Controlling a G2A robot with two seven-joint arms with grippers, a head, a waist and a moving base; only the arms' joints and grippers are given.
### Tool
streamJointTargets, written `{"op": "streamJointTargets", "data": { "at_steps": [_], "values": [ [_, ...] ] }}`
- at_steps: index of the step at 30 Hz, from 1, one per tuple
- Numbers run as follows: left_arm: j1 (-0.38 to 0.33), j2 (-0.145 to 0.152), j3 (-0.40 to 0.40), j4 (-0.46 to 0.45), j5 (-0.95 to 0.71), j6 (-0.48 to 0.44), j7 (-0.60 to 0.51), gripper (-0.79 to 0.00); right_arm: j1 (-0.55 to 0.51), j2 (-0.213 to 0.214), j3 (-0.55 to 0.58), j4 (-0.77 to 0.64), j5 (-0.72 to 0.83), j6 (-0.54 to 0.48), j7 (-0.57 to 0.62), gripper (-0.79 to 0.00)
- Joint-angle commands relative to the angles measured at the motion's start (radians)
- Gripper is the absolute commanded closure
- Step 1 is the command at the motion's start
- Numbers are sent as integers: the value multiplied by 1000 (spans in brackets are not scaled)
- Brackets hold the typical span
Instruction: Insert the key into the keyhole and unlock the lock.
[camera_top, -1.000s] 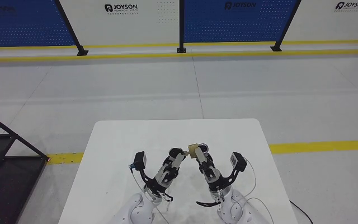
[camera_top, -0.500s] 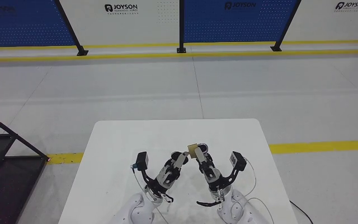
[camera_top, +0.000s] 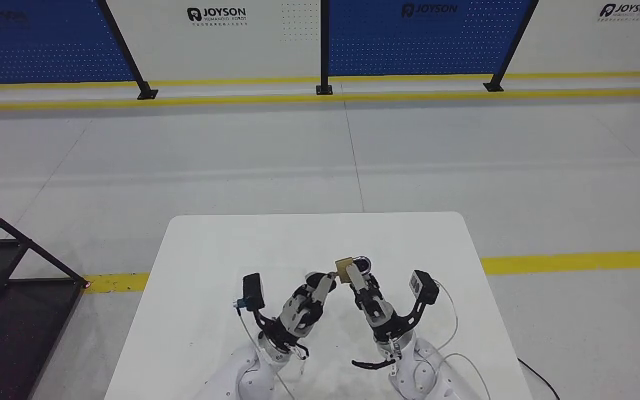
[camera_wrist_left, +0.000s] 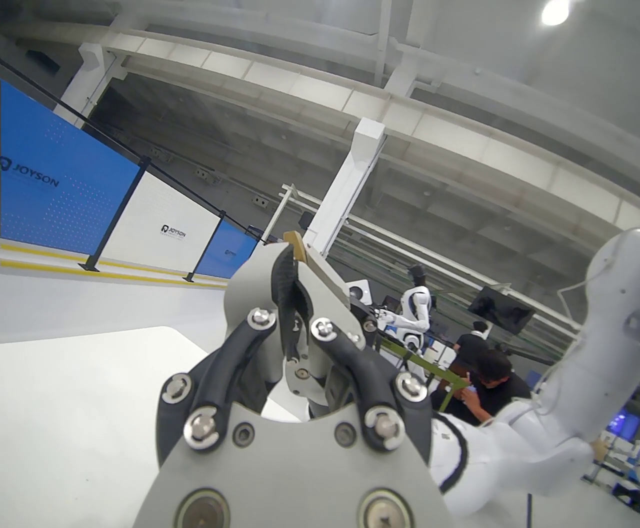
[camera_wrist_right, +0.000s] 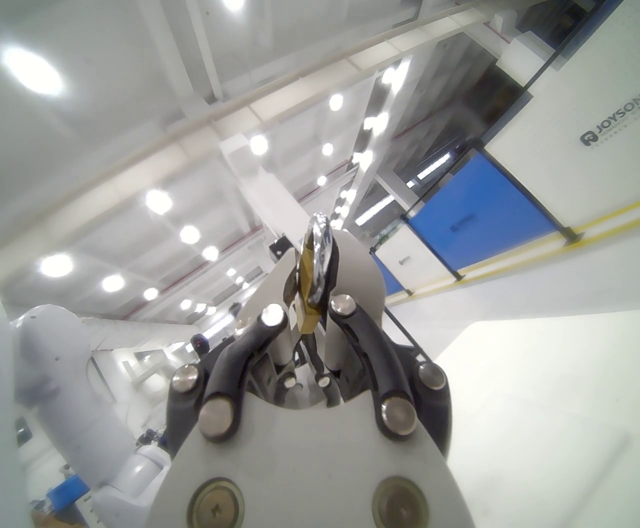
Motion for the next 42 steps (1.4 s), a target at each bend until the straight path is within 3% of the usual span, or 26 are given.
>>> {"op": "streamJointTargets", "data": {
  "at_steps": [1, 10, 18, 19, 23, 24, 29, 34, 39, 42],
  "values": [
    [-1, -2, 7, 8, 75, 30, 58, 0, -3, 0, 4, -3, 2, -1, 4, 0],
    [-21, -6, 33, 46, 218, 111, 199, 0, -16, 1, 16, -13, 15, 4, 40, 0],
    [-30, -6, 49, 68, 194, 107, 208, 0, -21, 1, 29, -22, 5, 11, 55, 0],
    [-30, -6, 49, 70, 180, 96, 198, -160, -22, 1, 30, -22, 3, 10, 54, 0],
    [-24, -2, 43, 64, 112, 48, 149, -299, -26, 1, 40, -25, -16, 6, 49, 0],
    [-22, 0, 39, 61, 85, 26, 129, -329, -28, 2, 45, -26, -22, 6, 45, 0],
    [-5, 18, -3, 37, -54, -89, -3, -332, -39, 6, 72, -34, -65, -5, 36, 0],
    [21, 48, -50, 23, -243, -224, -242, -308, -49, 12, 98, -39, -95, -21, 56, 0],
    [25, 89, -56, -22, -501, -224, -552, -246, -55, 16, 106, -45, -95, -19, 86, 0],
    [23, 107, -67, -39, -622, -217, -672, -240, -53, 17, 102, -44, -86, -16, 117, 0]
  ]
}}
